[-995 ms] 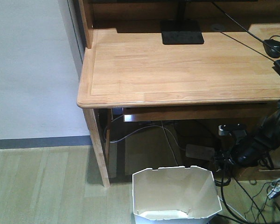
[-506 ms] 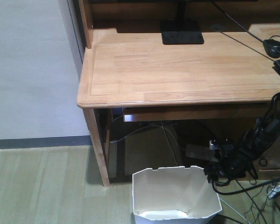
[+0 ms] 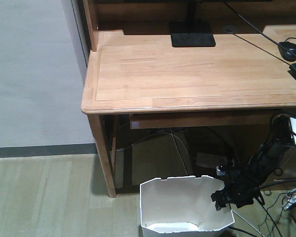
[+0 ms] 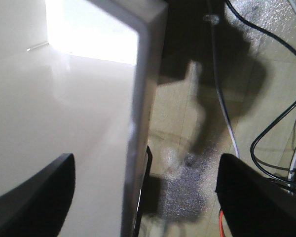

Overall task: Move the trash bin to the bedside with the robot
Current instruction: 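Move the open right gripper down onto the rim of the white bin, then close the right gripper on the bin rim and lift it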

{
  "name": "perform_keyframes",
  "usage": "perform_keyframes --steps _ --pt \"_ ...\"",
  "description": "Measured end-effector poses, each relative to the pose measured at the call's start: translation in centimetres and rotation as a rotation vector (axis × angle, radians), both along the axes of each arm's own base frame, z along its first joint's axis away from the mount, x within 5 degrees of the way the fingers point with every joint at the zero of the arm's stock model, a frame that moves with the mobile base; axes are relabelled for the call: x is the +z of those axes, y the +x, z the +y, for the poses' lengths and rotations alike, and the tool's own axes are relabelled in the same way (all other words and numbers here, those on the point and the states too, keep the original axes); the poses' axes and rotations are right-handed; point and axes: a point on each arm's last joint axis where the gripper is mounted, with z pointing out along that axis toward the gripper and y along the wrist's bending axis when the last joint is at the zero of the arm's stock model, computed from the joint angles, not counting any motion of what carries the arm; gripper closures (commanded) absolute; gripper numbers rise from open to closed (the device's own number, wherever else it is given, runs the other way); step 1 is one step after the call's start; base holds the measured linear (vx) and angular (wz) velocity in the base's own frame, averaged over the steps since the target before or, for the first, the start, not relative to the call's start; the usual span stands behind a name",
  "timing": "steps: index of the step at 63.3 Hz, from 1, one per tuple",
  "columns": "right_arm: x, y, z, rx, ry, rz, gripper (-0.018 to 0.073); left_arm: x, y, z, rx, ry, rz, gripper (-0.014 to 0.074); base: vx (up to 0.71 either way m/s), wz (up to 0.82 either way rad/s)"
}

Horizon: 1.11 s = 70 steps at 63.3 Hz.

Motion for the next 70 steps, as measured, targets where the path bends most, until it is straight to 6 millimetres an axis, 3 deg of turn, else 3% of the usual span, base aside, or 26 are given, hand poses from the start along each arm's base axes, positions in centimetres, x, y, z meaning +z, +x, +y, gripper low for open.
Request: perform_keyframes --steps 9,16,22,32,70 --pt "-1.0 -0.1 0.0 0.000 0.000 0.003 0.0004 0.0 0.0 0.0 0.000 0.000 0.000 0.0603 0.00 0.00" --pt "-1.2 0.2 0.0 -0.003 0.001 -0.002 0.0070 0.0 0.0 0.0 0.000 0.000 0.000 0.0603 0.00 0.00" --pt "-1.2 0.6 0.0 -0.004 0.005 -0.009 0.0217 0.0 0.0 0.0 0.000 0.000 0.000 0.0603 0.00 0.00" --pt "-1.0 1.3 0.2 -0.009 0.032 -0.001 0.0579 0.0 0.0 0.0 0.000 0.000 0.000 0.0603 0.00 0.00" --pt "-0.7 1.7 0.4 -0.014 0.064 0.000 0.0568 0.0 0.0 0.0 0.000 0.000 0.000 0.0603 0.00 0.00"
